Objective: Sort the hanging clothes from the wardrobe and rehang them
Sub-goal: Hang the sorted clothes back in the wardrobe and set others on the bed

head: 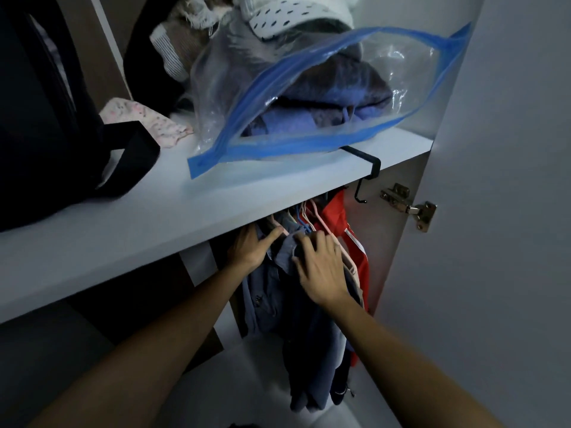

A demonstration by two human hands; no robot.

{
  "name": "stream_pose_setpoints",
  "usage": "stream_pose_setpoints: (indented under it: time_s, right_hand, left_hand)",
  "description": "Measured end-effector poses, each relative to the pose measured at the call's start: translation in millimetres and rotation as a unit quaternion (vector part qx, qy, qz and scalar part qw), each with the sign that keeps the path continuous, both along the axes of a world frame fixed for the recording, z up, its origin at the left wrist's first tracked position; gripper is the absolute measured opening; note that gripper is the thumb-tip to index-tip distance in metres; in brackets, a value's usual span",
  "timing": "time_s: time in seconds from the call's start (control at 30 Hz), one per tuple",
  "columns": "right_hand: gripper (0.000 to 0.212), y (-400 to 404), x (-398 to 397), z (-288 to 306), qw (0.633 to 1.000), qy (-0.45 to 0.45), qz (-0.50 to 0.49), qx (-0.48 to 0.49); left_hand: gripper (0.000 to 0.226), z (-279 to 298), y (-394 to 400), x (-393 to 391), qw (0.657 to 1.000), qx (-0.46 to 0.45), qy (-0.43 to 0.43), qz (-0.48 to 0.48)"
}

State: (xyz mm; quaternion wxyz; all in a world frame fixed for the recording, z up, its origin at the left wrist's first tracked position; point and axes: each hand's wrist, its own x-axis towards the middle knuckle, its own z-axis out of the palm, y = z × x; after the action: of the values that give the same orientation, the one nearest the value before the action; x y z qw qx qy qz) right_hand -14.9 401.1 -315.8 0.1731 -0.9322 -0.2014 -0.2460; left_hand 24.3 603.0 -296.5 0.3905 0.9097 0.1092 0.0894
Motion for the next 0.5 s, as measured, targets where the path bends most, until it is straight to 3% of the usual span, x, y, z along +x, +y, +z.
stream_pose_setpoints:
  time_s: [0.3,0.5]
  right_hand:
    - [0.053,-58,-43,34,0.993,0.099,0.067,0.016]
    - [0.061,-102,-101,33,0.981,0.106,0.162,-0.009]
  left_hand:
    - [0.100,8,-29,-88,0.992,0.098,0.013,0.073]
    - [0.089,13,-89,-221,0.973,0.151,0.039,0.168]
